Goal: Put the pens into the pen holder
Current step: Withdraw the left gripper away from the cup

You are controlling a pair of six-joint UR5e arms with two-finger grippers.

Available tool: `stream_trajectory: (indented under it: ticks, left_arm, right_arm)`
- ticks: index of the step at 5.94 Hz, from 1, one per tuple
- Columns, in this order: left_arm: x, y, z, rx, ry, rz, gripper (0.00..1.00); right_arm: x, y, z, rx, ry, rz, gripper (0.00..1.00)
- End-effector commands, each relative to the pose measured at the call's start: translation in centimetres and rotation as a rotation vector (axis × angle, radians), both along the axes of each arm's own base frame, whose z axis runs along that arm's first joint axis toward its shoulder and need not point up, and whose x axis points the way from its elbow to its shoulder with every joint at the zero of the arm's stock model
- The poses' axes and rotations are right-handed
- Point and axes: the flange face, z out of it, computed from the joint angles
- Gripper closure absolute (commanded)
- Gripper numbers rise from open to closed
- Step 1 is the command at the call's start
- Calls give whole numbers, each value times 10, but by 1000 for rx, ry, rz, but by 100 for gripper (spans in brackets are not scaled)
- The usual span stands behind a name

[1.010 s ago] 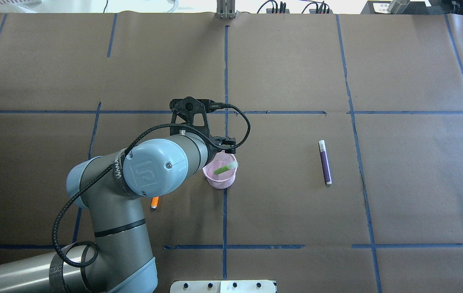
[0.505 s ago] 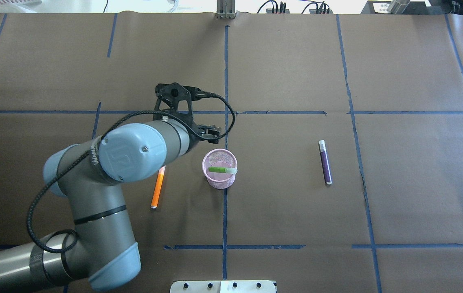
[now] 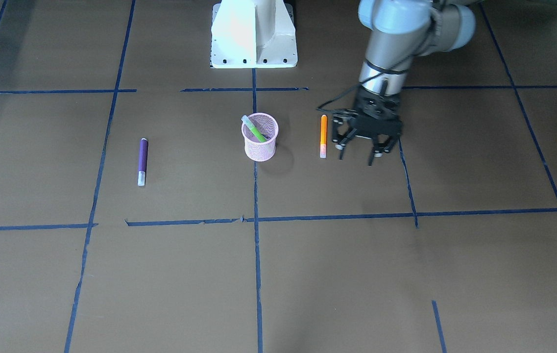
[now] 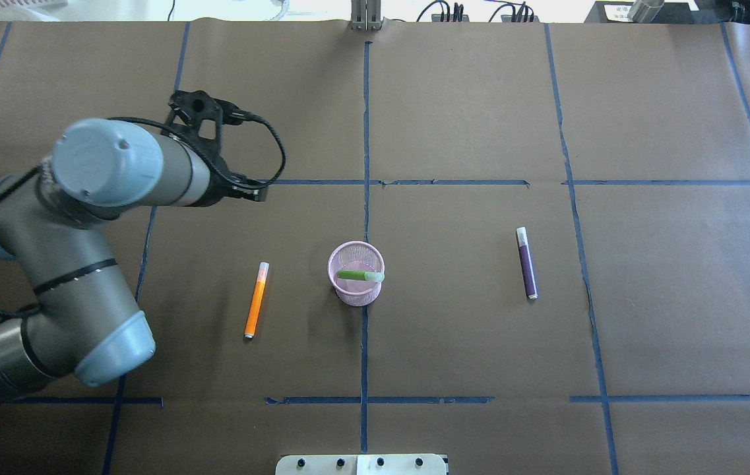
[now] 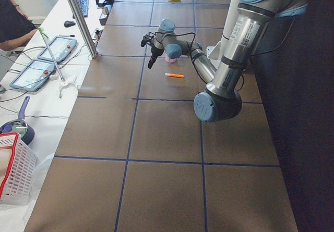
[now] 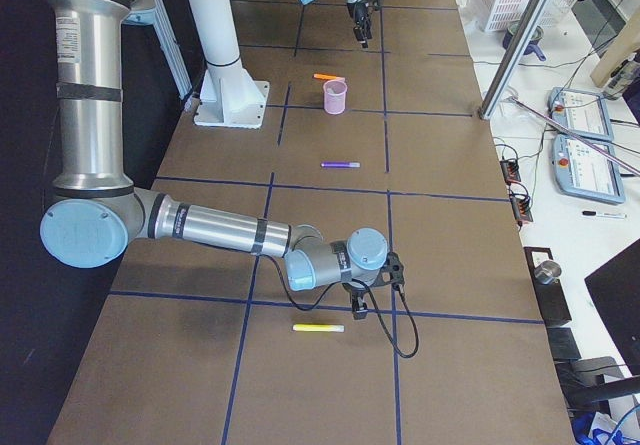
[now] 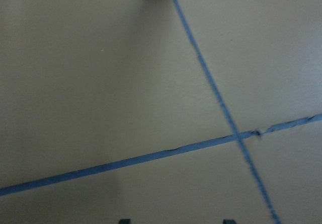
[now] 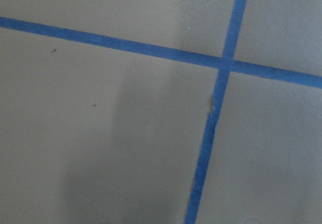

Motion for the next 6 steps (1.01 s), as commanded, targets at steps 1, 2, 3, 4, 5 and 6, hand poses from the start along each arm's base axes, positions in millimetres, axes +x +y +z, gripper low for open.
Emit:
stream_trajectory:
  ticks: [1, 2, 3, 4, 5, 6]
  left_arm:
    - [-12, -3, 29, -38, -31, 20, 31]
    - [-14, -2, 38, -47, -41, 20, 31]
    - [-15, -1, 41, -51, -46, 20, 31]
    - [-16, 0, 38, -47, -42, 20, 31]
    - [-16, 1, 38, -47, -42, 20, 30]
    - [-17, 1, 39, -47, -42, 20, 30]
  right_arm:
    - [16, 19, 27, -58, 31, 30, 0]
    - [18, 31, 46, -95, 53, 34, 1]
    - [19, 41, 70, -153, 57, 40, 1]
    - [21, 53, 83, -182, 55, 41, 5]
    - [20, 54, 86, -189, 55, 40, 7]
    - [19, 54, 83, -191, 45, 44, 8]
